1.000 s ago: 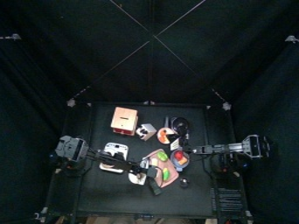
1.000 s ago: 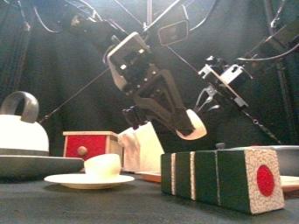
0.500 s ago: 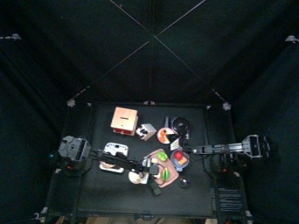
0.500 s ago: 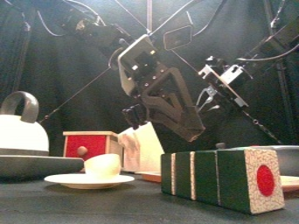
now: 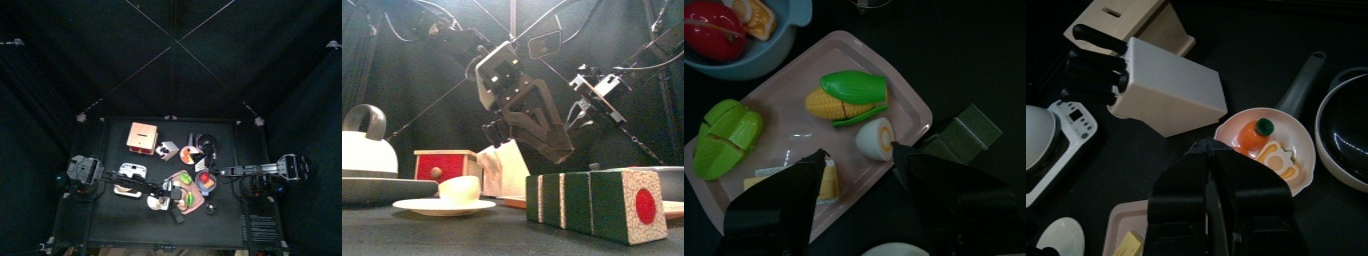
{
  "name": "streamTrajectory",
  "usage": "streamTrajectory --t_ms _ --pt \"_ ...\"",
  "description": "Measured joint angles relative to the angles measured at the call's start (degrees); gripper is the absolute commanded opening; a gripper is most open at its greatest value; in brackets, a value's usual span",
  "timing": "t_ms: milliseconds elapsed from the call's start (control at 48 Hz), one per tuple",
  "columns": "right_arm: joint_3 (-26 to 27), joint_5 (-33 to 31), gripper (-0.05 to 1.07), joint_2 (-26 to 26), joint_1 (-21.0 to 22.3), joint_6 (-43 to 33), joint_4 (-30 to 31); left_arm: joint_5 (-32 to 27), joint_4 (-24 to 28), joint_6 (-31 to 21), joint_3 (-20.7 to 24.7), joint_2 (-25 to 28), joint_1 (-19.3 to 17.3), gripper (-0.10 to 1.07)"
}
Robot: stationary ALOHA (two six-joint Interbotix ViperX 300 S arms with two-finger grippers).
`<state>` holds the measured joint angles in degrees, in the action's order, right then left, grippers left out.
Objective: Place egg half on plate
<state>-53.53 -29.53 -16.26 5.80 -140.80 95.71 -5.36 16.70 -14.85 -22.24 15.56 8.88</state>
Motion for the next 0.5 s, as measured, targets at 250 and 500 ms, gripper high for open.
streamTrajectory --t_ms 250,500 --pt "0.0 0.0 0.28 0.0 0.0 0.1 0.1 -1.3 0.0 0.0 0.0 0.0 0.0 0.90" --pt "0.0 0.0 0.28 0.0 0.0 0.0 0.0 -1.7 0.0 0.0 -0.1 0.0 0.0 0.90"
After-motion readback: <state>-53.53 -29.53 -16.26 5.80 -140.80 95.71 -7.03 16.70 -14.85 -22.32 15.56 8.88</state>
